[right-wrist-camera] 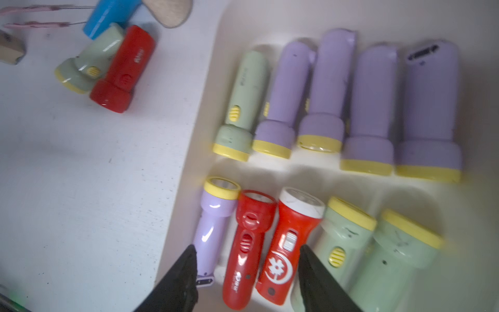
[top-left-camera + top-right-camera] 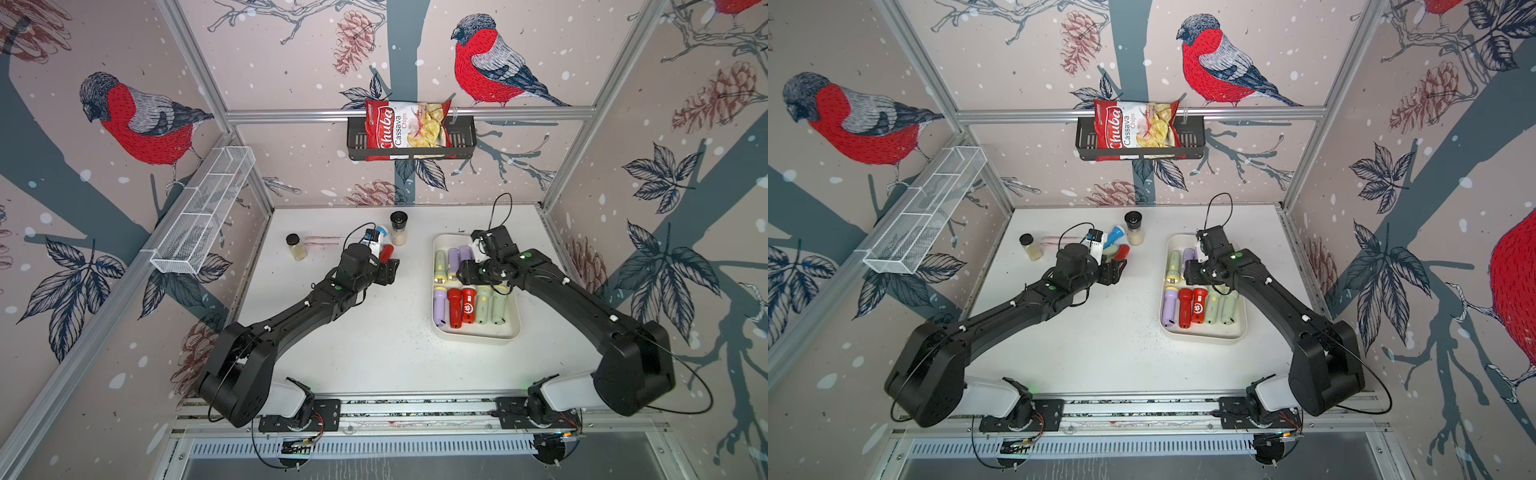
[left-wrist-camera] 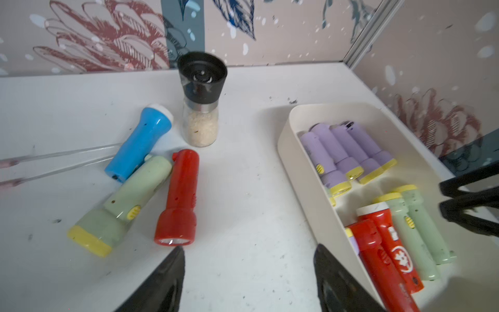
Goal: Put the flashlights into the storage boxes
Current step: Move the flashlight at the center of the board.
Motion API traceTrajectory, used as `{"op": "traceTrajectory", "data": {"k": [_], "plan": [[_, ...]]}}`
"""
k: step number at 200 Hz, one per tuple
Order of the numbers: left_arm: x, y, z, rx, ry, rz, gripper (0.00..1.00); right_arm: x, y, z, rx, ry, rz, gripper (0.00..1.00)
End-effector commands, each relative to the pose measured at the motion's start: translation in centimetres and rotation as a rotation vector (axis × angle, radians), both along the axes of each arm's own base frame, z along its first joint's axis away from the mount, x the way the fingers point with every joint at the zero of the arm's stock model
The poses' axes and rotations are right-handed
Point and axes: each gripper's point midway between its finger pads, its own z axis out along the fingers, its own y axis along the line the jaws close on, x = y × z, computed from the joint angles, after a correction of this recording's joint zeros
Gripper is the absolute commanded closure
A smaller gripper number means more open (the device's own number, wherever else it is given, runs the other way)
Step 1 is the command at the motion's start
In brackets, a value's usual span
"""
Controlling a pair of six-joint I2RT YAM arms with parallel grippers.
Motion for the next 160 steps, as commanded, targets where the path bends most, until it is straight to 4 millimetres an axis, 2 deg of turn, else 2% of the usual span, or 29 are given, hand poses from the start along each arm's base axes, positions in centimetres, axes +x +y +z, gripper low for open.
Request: {"op": "traceTrajectory", "data": {"k": [1,11,16,22,28,59,92,131,160], "plan": [[0.9,2.1,-1.9,0.127,0.082,0.038,0.26,1.0,3.2,2.1,0.067,-0.123,0.055,0.40],[1.7,2.2,-2.4,0.157,0.098,0.011,0.26,0.9,4.2,2.5,0.075,-0.150,0.075,0.39],[1.6,2.4,-3.5,0.183,0.124,0.000,0.27,0.9,4.6,2.6,0.077,-0.157,0.084,0.39],[2.6,2.1,-2.6,0.195,0.109,-0.010,0.27,0.8,4.9,2.7,0.080,-0.163,0.093,0.39],[3.1,2.0,-3.1,0.225,0.124,-0.024,0.27,0.8,5.2,2.7,0.082,-0.167,0.100,0.39],[5.7,0.7,-5.5,0.331,0.219,-0.093,0.28,0.5,5.6,2.8,0.083,-0.180,0.111,0.39],[8.2,-0.6,-8.7,0.409,0.320,-0.146,0.30,0.3,4.8,3.2,0.083,-0.203,0.087,0.39],[11.0,-1.1,-10.9,0.465,0.339,-0.138,0.30,0.0,3.7,3.4,0.087,-0.214,0.061,0.39],[12.0,-1.2,-12.4,0.512,0.359,-0.146,0.30,0.1,2.8,2.9,0.091,-0.198,0.039,0.39]]}}
